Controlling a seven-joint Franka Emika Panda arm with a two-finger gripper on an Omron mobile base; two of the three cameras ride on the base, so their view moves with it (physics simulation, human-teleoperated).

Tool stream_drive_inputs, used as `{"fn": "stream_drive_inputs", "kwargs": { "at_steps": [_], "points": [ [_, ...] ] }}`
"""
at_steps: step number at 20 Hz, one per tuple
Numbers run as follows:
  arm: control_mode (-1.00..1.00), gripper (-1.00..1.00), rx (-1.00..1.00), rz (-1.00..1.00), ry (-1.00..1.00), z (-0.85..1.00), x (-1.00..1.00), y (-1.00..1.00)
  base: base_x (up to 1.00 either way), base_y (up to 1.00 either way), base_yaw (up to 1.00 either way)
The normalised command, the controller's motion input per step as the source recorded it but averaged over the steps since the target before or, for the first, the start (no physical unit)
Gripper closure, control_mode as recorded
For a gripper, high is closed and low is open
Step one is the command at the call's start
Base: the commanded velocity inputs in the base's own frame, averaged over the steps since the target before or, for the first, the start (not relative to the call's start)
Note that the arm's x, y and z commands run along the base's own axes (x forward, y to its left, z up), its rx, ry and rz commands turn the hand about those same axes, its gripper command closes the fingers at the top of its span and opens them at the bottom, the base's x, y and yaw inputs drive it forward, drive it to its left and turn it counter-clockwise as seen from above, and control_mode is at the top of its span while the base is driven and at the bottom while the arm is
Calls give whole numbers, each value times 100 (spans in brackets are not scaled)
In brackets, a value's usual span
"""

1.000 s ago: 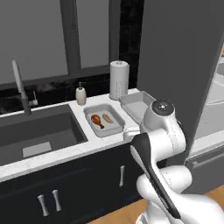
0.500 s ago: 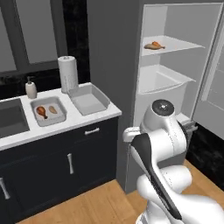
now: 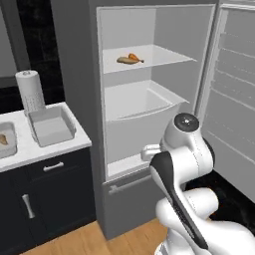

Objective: Place one sweet potato and one chicken drumstick in each tupperware on the nearby counter, to pack two identical lunches.

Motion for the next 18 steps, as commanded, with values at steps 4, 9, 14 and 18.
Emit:
{"fn": "stream_drive_inputs", "kwargs": {
  "at_steps": [4,9,14,18],
  "points": [
    [100,-100,0,0,0,0,0,0,86,-73,19],
    [100,-100,0,0,0,0,0,0,99,-7,31],
    [100,-100,0,0,0,0,0,0,77,0,42],
    [-100,-100,1,3,-3,0,7,-8,39,-10,27]
  ]
}}
